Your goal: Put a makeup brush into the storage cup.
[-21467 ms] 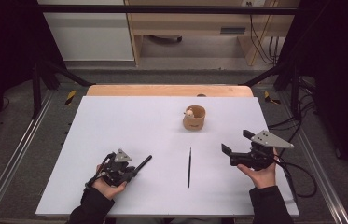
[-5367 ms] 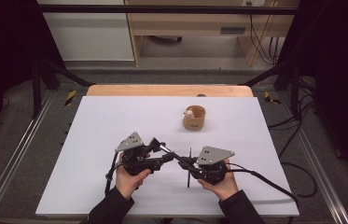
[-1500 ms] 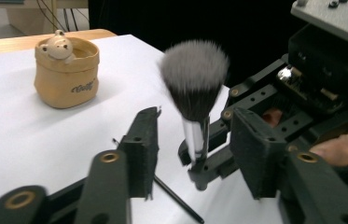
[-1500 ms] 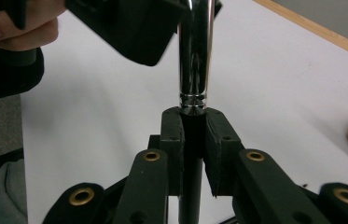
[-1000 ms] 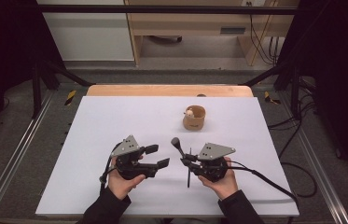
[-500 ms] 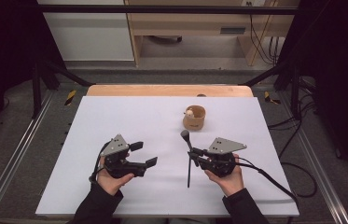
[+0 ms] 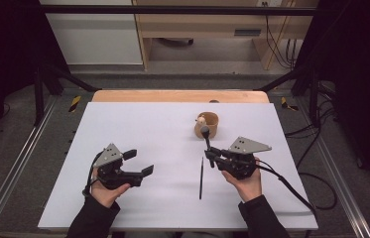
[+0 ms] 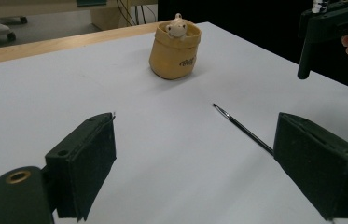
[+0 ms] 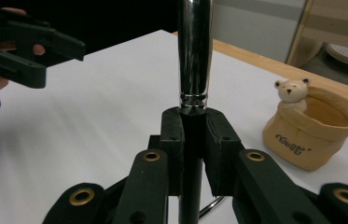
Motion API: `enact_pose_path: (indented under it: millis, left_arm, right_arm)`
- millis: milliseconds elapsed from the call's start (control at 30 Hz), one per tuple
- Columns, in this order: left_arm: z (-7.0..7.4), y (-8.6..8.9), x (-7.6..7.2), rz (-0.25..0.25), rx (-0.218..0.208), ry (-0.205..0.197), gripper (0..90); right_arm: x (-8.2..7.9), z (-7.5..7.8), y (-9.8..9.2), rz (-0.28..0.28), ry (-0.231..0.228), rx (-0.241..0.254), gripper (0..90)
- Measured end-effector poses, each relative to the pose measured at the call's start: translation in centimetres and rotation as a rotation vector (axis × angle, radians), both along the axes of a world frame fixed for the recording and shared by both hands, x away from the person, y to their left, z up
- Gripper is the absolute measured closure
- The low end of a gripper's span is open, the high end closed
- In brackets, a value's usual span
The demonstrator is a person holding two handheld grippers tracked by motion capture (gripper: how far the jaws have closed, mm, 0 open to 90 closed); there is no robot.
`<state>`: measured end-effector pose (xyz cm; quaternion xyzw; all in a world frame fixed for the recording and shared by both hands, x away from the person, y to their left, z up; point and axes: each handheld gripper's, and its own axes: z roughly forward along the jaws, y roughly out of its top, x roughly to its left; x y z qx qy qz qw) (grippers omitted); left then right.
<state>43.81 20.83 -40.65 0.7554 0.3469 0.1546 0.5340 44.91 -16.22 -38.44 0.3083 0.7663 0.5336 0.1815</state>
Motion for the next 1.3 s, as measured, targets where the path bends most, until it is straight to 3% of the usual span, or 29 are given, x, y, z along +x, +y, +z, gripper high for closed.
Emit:
enact_pose_path:
  millis: [500, 1300]
  left_arm:
    - [-0.9, 2.1, 0.9, 0.062, 0.042, 0.003, 9.2]
    - [-1.8, 5.1, 1.1, 0.12, 0.06, -0.011, 7.5]
  right_arm:
    - [2.7, 0.9, -1.0, -0.12, -0.022, 0.067, 79.2]
    - [5.8, 1.2, -0.7, -0.201, -0.033, 0.083, 79.1]
